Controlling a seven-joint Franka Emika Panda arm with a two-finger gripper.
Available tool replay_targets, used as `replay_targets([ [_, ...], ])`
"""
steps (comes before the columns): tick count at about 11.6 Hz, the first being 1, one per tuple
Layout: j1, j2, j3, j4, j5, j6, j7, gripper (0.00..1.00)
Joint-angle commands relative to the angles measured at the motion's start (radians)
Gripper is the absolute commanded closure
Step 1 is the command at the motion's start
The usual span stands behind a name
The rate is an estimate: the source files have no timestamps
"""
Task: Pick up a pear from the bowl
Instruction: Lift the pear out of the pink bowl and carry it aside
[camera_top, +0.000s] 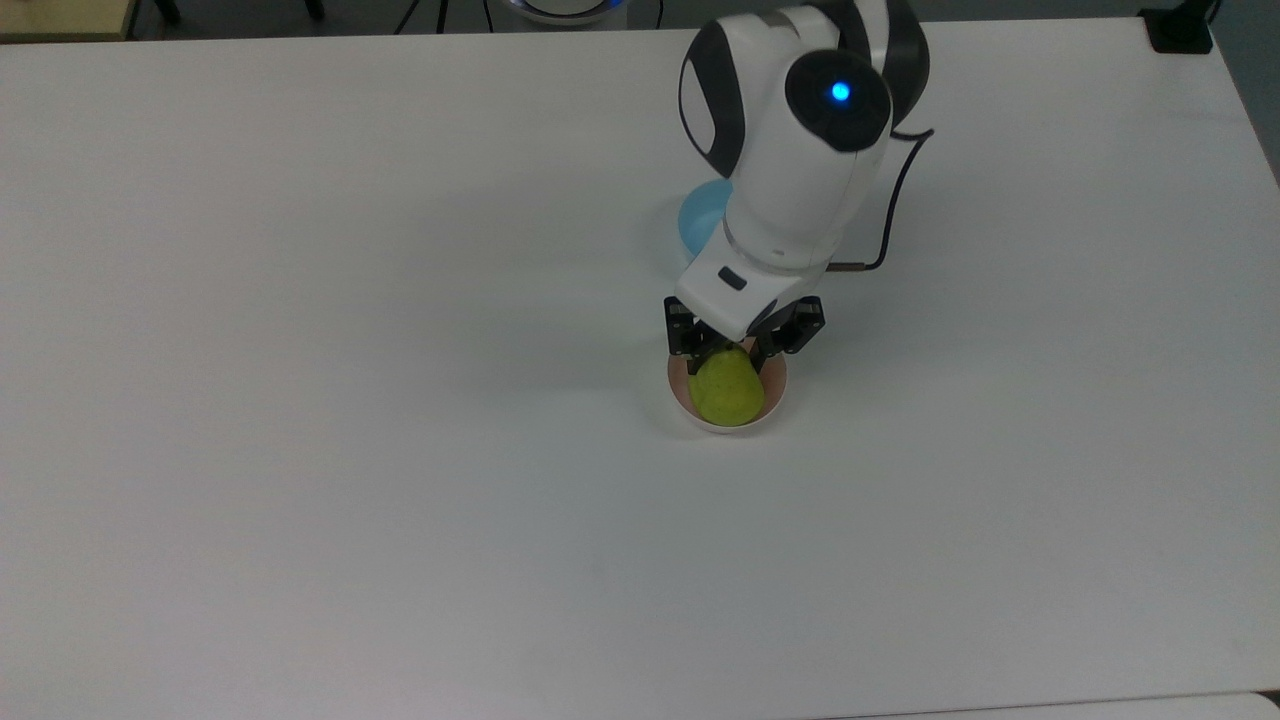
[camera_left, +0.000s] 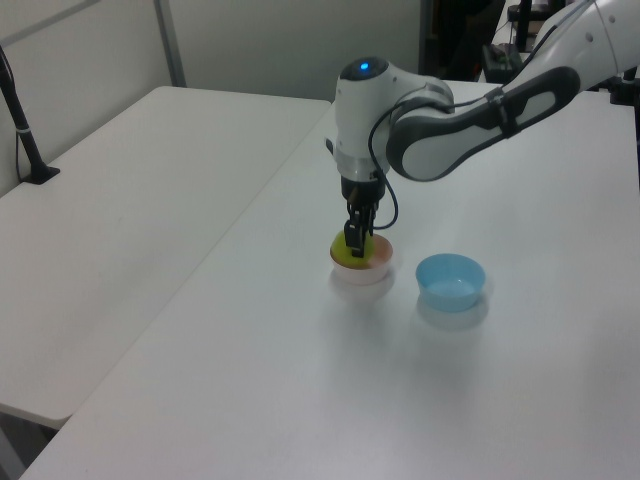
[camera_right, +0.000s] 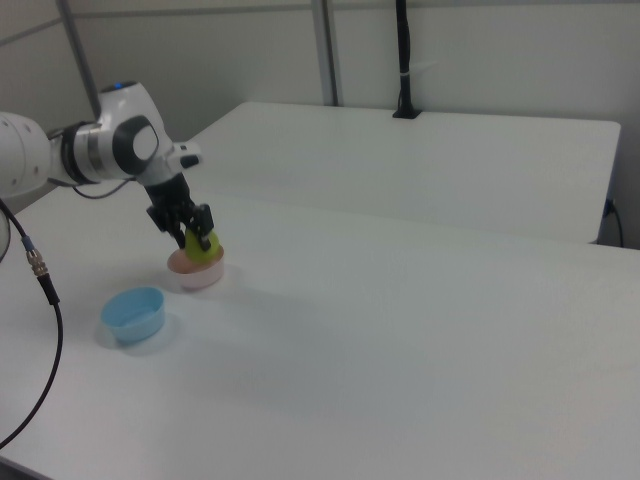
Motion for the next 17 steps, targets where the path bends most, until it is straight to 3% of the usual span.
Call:
replay_targets([
  [1, -0.003, -0.154, -0.006, -0.035, 0.0, -0.068, 0.012, 0.95],
  [3, -0.099, -0.218, 0.042, -0.079, -0.003, -0.082, 0.004, 0.95],
  [5, -0.265, -0.225, 0.109, -0.079, -0.005, -0.114, -0.057, 0.95],
  [7, -0.368, -0.218, 0.116, -0.079, -0.005, -0.116, -0.12, 0.93],
  [11, -0.399, -0.108, 0.106, -0.096, -0.05, -0.085, -0.159, 0.87],
  [13, -0.393, -0.079, 0.102, -0.096, -0.066, -0.05, -0.152, 0.78],
  [14, -0.393, -0.079, 0.102, -0.096, -0.066, -0.048, -0.152, 0.66],
  [15, -0.391, -0.079, 0.102, -0.096, -0.066, -0.048, -0.152, 0.39],
  [16, -0.391, -0.08, 0.102, -0.096, -0.066, -0.05, -0.152, 0.0],
  [17, -0.391, -0.088, 0.1, -0.096, -0.064, -0.053, -0.152, 0.0],
])
